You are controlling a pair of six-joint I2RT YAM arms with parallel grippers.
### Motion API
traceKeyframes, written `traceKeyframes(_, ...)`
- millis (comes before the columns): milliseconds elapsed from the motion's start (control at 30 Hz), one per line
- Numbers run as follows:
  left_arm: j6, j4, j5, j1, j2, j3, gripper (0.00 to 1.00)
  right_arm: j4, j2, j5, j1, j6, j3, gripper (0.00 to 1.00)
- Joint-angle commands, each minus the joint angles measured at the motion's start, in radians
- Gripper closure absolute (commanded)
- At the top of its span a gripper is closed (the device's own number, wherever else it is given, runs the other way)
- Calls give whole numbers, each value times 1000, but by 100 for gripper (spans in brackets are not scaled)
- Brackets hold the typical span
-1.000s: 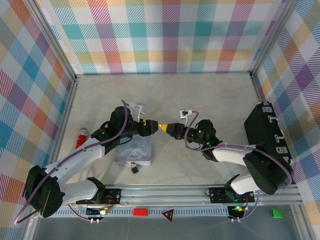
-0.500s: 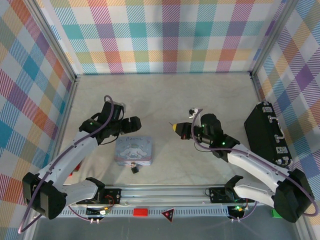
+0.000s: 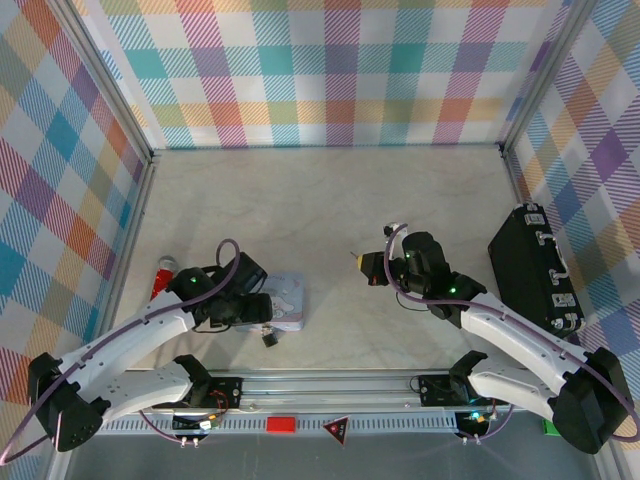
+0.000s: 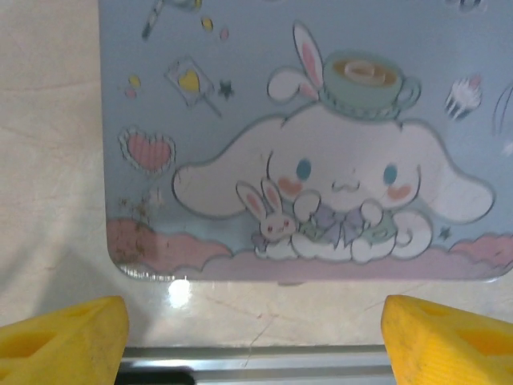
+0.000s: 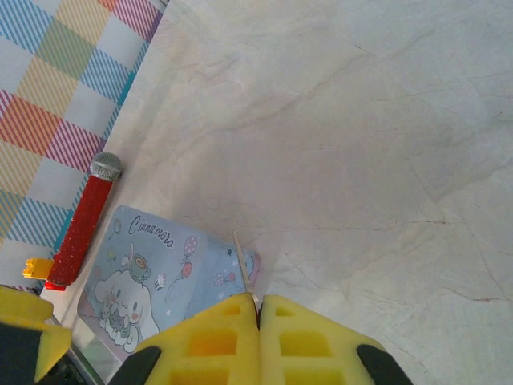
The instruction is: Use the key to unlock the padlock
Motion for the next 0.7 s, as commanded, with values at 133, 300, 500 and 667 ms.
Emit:
traceKeyframes(133, -97, -14, -44, -169, 132, -3, 18, 21, 1, -2, 5, -21, -20, 100)
traceKeyframes(300, -79, 63, -25, -188, 246, 5, 16, 8, -28, 25, 5, -14, -50, 100)
traceKeyframes(500, -60, 118, -60, -188, 362, 2, 14, -18, -62, 30, 6, -19, -64, 100)
traceKeyframes(667, -37, 188, -79, -168, 408, -2, 13, -23, -87, 39, 6, -15, -72, 100)
